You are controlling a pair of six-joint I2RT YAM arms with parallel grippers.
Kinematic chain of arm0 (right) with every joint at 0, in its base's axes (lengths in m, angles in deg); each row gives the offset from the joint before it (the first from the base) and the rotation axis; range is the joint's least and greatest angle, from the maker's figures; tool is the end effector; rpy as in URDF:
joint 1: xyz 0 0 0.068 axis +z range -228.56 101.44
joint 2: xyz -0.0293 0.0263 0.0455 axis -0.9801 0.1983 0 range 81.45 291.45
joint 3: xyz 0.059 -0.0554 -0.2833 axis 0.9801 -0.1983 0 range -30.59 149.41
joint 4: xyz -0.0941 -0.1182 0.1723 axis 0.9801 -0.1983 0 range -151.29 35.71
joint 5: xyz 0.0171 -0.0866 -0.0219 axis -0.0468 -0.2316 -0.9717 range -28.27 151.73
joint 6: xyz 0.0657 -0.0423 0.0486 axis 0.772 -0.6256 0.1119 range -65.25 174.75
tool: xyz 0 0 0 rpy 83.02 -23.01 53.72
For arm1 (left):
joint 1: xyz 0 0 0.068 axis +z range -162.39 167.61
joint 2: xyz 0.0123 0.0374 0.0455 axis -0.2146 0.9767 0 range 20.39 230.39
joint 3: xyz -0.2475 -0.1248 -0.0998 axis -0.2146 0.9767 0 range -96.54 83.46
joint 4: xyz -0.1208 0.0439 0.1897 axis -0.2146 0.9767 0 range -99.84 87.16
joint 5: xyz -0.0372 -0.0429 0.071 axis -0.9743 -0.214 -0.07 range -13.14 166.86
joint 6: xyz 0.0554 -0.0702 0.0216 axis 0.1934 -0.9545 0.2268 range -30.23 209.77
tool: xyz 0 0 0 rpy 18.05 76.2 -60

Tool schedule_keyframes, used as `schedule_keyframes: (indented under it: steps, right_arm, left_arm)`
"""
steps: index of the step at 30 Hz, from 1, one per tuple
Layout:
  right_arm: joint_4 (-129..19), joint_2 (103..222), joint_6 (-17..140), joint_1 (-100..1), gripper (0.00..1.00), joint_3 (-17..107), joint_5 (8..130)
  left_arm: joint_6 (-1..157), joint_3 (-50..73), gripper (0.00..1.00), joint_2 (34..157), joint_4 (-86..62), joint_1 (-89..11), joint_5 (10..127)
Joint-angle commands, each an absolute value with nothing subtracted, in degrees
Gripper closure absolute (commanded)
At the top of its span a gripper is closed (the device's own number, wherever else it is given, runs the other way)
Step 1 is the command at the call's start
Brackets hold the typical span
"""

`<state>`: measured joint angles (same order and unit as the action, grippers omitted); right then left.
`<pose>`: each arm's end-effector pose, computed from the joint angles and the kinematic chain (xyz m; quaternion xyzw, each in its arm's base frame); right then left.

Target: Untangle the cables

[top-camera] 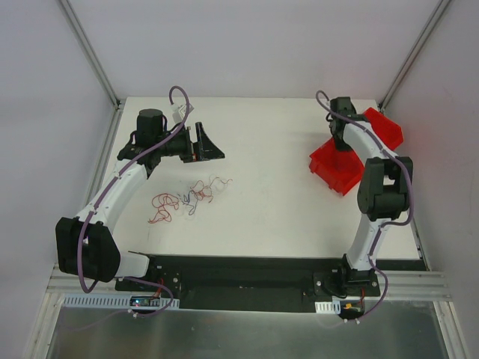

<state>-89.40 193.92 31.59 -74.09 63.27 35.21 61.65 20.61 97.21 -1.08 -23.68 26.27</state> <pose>0.4369 -0.0029 0.2488 -0.1515 0.9152 -0.2643 0.2637 0.2717 -0.1193 0.3510 0.1239 0.7793 -0.5038 0.3515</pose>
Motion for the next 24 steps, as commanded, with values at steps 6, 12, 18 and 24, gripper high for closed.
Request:
schedule_keyframes:
  steps: [6,12,18,24]
  right_arm:
    - [-84.0,183.0,31.0,-66.0,1.0,48.7,29.2]
    - [-87.8,177.7,37.9,-65.2,1.0,44.4,34.2]
    - [-86.7,173.1,39.6,-65.0,1.0,40.9,36.5]
    - [-91.0,178.7,39.5,-66.7,1.0,44.6,44.8]
  left_arm:
    - [61.6,20.6,0.01,96.0,-3.1,-24.1,24.7]
    - [61.6,20.7,0.01,95.7,-3.1,-24.1,24.8]
    - [61.4,20.7,0.01,95.8,-3.1,-24.1,24.7]
    - [61.6,20.8,0.01,95.6,-3.1,-24.1,24.9]
